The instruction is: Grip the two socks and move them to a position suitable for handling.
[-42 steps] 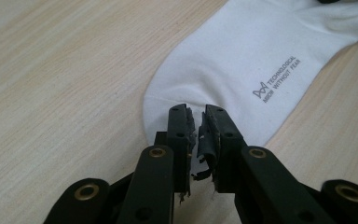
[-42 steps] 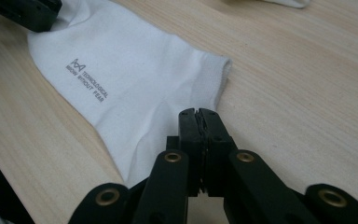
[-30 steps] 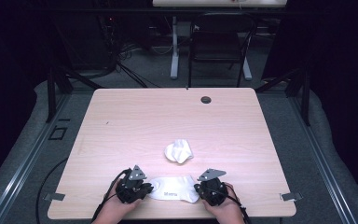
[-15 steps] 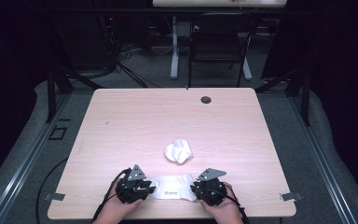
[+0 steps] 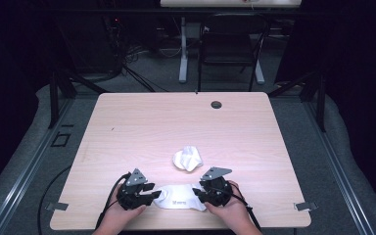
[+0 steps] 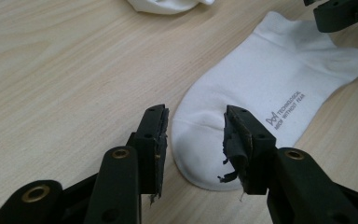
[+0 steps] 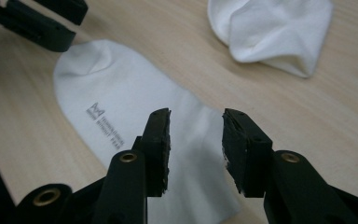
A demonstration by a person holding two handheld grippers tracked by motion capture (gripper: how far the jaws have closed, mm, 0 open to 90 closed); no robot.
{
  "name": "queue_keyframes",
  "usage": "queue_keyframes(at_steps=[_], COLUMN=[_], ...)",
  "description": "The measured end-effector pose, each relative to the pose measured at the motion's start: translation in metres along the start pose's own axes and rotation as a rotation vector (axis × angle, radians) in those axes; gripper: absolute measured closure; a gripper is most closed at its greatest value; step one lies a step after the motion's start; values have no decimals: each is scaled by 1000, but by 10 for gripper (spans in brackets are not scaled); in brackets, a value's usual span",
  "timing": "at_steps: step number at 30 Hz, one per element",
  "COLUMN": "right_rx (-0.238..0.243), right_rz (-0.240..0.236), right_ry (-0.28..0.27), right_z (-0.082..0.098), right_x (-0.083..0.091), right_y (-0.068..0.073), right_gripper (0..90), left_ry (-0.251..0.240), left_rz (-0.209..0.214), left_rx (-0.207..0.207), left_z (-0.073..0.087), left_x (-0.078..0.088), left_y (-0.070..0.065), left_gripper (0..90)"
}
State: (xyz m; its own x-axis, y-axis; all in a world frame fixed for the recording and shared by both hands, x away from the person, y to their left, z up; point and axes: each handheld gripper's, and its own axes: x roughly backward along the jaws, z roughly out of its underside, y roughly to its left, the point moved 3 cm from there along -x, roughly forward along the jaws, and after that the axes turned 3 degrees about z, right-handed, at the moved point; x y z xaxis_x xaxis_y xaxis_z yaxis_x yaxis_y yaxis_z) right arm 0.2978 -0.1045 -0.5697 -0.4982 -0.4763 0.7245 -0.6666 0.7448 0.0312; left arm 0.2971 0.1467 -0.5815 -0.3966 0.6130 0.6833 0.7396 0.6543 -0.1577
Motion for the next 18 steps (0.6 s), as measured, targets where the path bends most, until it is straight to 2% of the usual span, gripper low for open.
queue_keyframes(at_steps=[5,9,13,15,18], right_rx=[-9,-23,-32,-24,-14], right_rz=[2,37,63,72,79], right_ry=[10,-6,-26,-25,-31], right_z=[-9,-20,-28,-32,-39], right_x=[-5,-12,-18,-20,-23], right_y=[-3,-6,-8,-9,-12], right_gripper=[601,592,632,652,696], left_ry=[-5,-13,-21,-31,-31], left_rz=[-8,-17,-42,-42,-39], left_rx=[8,16,21,39,42], left_z=[0,-1,-1,-1,-1], left_x=[1,2,4,4,5], left_y=[3,6,12,13,15], left_gripper=[594,593,586,586,586])
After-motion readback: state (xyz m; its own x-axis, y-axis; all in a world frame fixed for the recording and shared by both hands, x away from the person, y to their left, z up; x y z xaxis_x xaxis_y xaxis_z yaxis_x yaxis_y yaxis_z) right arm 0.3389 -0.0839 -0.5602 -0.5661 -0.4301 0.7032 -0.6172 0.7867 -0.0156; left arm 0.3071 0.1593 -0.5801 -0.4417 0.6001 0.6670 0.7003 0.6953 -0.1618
